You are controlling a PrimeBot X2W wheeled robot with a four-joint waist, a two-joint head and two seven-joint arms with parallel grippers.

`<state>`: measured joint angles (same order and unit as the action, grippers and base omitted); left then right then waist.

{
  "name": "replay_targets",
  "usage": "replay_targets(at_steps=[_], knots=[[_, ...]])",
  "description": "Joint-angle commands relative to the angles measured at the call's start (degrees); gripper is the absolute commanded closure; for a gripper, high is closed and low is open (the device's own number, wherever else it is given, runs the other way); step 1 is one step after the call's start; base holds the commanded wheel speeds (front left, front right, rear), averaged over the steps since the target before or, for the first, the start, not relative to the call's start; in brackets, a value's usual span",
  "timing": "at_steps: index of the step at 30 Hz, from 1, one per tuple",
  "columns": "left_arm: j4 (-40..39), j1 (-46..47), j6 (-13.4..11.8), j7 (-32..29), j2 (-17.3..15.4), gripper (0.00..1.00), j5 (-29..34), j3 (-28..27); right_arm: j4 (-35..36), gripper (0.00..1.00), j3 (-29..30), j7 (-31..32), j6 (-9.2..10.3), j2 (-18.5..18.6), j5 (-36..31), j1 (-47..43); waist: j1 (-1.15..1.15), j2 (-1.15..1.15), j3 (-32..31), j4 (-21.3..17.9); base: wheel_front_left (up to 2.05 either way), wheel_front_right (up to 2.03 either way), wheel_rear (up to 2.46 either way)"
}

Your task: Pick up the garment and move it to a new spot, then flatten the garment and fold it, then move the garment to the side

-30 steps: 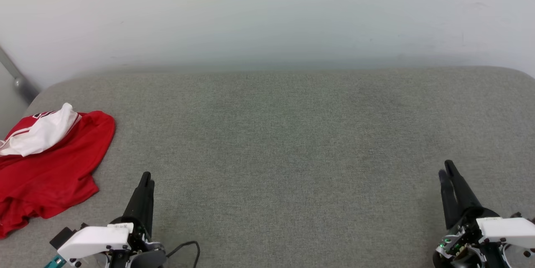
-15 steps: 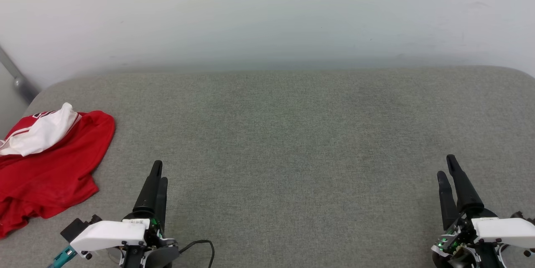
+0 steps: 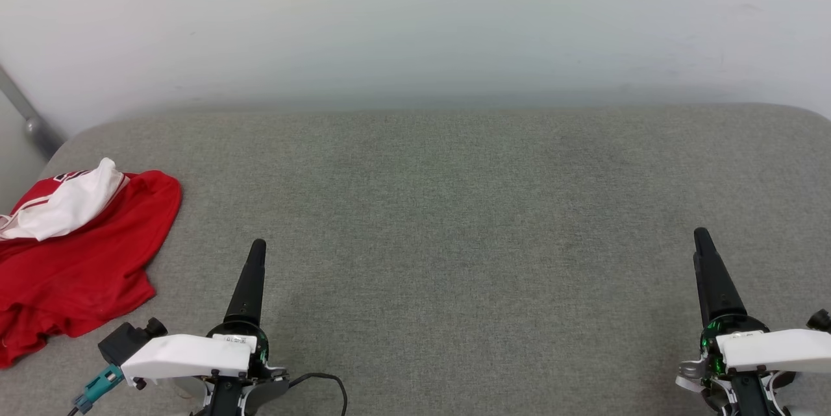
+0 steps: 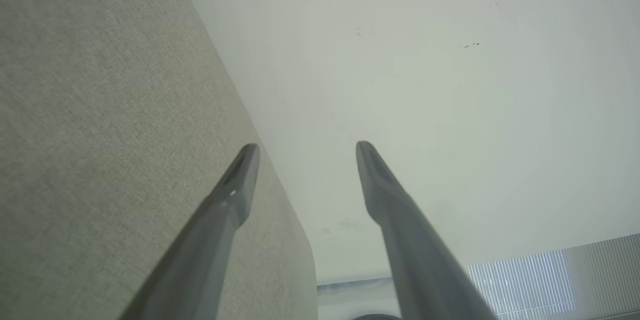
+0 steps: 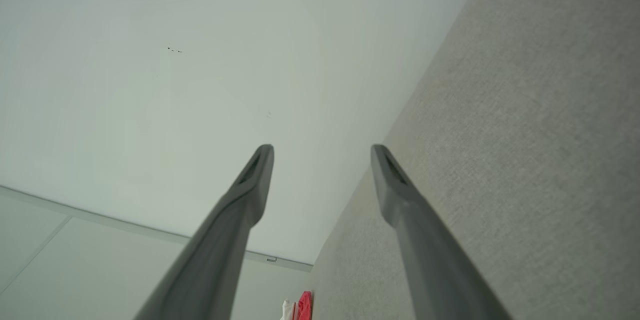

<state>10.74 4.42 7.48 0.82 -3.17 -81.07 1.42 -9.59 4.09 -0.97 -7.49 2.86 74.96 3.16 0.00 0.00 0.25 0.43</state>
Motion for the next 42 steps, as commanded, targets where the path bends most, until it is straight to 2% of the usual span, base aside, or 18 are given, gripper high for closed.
replay_targets(at_steps=[1,8,22,26,28,42], knots=[[-1.4,1.5,0.0,0.8,-0.2,0.0,2.3,0.3,1.6,0.0,-0.2,-0.7,-0.01,0.1,-2.9,0.2,0.0,0.0,0.0,0.0,0.0,0.0,0.0],[-2.6,1.5,0.0,2.3,0.0,0.0,7.5,1.3,2.7,0.0,-0.9,-2.2,-0.01,0.1,-9.4,0.0,0.0,0.0,-0.1,0.2,0.0,0.0,0.0],[-2.3,1.5,0.0,4.7,-0.3,0.0,23.3,1.4,3.8,0.0,-1.9,-4.7,0.0,0.1,-24.2,-0.5,0.0,0.0,-0.2,0.5,0.0,0.0,0.0],[-1.9,1.6,0.0,5.5,-0.6,0.0,28.1,1.9,3.9,0.0,-2.1,-5.3,0.0,0.1,-29.4,-0.7,0.0,0.0,-0.2,0.6,0.0,0.0,0.0],[-1.3,1.7,0.0,6.5,-1.3,0.0,34.9,3.0,3.6,0.0,-2.2,-6.3,0.0,0.1,-37.1,-0.8,0.0,0.0,-0.2,0.7,0.0,0.0,0.0],[-0.9,2.2,0.0,8.6,-2.1,0.0,47.3,5.2,3.3,0.0,-1.5,-7.3,0.0,0.1,-50.6,-1.6,0.0,0.0,-0.3,0.8,0.0,0.0,0.0]])
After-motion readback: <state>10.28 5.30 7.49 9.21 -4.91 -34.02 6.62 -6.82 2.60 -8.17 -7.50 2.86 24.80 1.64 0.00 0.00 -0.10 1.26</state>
